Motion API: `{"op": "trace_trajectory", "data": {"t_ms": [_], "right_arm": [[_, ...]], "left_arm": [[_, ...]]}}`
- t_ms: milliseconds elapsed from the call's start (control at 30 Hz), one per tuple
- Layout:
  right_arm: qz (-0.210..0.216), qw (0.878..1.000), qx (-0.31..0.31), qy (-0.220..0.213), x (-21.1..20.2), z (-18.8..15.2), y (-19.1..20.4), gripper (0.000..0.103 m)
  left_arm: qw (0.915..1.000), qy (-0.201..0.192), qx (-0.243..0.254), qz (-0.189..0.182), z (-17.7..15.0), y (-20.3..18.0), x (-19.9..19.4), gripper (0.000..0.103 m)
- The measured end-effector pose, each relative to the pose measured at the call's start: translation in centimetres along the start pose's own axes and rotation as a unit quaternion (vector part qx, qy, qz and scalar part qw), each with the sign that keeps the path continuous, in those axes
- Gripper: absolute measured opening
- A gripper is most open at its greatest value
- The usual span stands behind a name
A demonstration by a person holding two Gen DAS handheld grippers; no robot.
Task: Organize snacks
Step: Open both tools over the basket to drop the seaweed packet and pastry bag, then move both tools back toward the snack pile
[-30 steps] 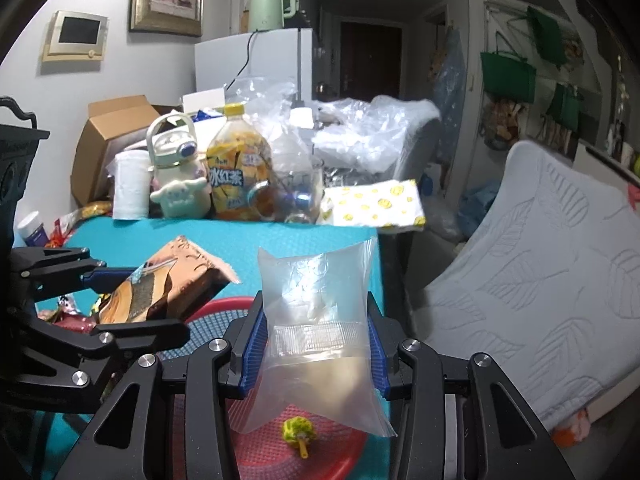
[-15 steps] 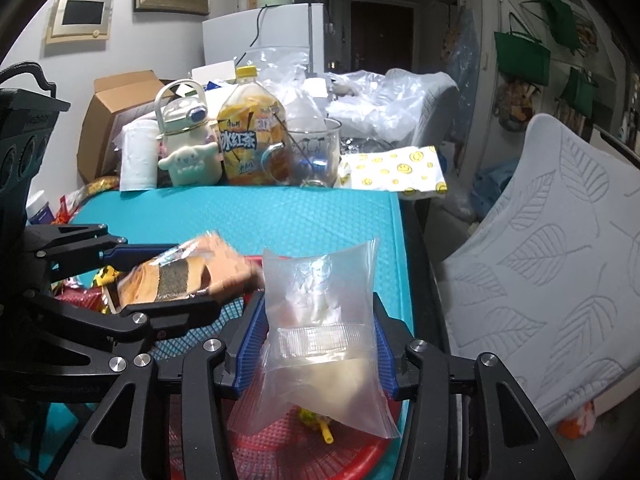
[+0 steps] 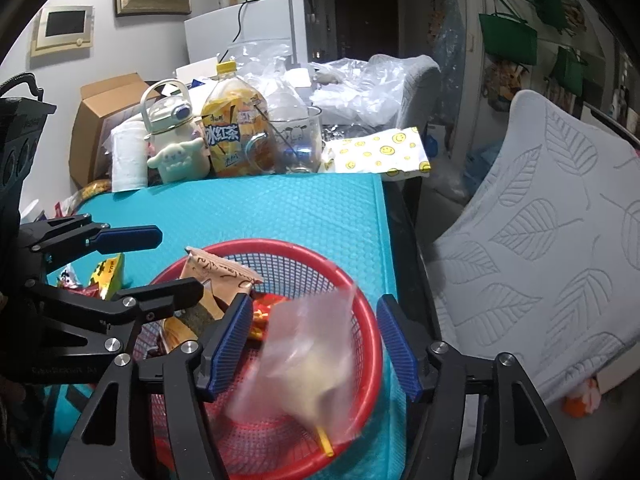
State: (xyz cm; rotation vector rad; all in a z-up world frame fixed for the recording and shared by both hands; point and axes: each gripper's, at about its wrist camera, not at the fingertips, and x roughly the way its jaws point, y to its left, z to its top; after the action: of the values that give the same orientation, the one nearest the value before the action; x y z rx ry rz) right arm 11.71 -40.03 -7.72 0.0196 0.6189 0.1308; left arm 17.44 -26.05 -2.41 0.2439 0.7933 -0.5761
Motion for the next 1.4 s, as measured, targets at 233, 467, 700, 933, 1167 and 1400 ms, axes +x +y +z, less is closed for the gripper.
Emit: {"op": "trace_trajectory", "data": {"t_ms": [233,467,700,933,1167,1400], "right_arm": [[-0.003,1.0,-0.006,-0.012,-1.1,0.6,0.6,0.065],[-0.003,0.999,-0.01,-0.035,-3.5,1.6,1.8,0.065],[-0.002,0.998,-0.019,-0.063,-6.2,2.0,3.8,0.065],[0.006,0.996,-0.024,-0.082,-8.9,1.2,6.1,0.068],[0.02,0.996,-0.029,-0.085,-10.9,-0.7,8.9,0.068],[0.043,0.995,-0.036,-0.081,-12.2,-2.6,11.9,0.069]], "left_arm": [[0.9999,-0.009,-0.006,0.001,0.2,0.2,-1.6,0.065],[0.9992,-0.038,-0.013,0.006,0.3,0.8,-4.9,0.065],[0.9977,-0.062,-0.02,0.018,-0.5,1.3,-8.5,0.065],[0.9959,-0.082,-0.03,0.025,-2.4,2.2,-12.5,0.065],[0.9949,-0.085,-0.041,0.036,-5.5,2.6,-15.4,0.065],[0.9937,-0.089,-0.047,0.05,-8.7,2.9,-18.0,0.065]]}}
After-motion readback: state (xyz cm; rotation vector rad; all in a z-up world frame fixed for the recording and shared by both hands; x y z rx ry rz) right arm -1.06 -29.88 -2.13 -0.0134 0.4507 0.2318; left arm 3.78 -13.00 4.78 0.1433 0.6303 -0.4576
